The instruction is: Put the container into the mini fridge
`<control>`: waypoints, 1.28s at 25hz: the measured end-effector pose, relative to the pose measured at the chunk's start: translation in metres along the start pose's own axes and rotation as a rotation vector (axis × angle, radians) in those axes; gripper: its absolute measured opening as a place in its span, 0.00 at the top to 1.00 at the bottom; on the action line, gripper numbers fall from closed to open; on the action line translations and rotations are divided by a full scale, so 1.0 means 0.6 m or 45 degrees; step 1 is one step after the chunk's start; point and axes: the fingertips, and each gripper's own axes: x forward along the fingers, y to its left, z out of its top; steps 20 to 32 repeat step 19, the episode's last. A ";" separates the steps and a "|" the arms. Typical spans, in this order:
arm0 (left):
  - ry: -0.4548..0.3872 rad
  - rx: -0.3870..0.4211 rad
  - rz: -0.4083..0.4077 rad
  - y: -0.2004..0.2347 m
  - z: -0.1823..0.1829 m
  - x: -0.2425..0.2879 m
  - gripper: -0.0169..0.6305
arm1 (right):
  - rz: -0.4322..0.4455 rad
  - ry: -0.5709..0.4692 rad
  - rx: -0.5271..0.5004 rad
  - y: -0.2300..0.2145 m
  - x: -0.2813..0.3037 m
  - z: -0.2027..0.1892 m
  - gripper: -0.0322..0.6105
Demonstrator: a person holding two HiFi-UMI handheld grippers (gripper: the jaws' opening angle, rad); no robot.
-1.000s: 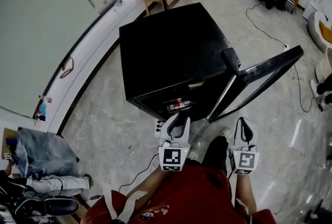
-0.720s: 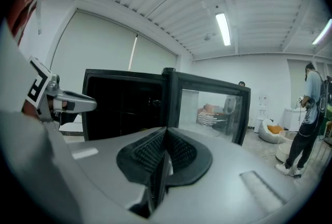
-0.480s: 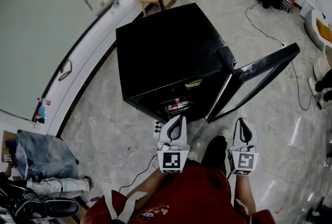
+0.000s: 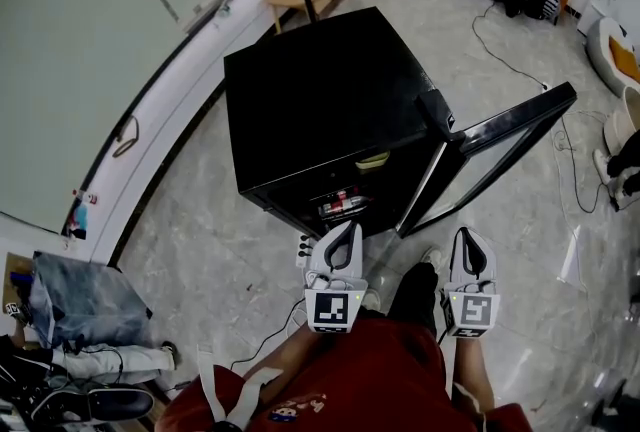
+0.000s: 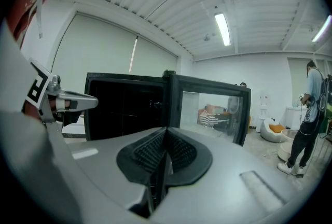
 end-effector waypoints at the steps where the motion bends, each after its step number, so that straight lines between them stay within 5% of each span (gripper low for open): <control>1: -0.001 0.011 -0.005 -0.001 0.000 -0.001 0.96 | -0.001 0.000 -0.002 0.000 -0.001 0.000 0.95; 32: 0.010 0.021 -0.037 -0.005 -0.005 0.003 0.96 | -0.010 -0.004 -0.027 0.002 0.000 0.008 0.95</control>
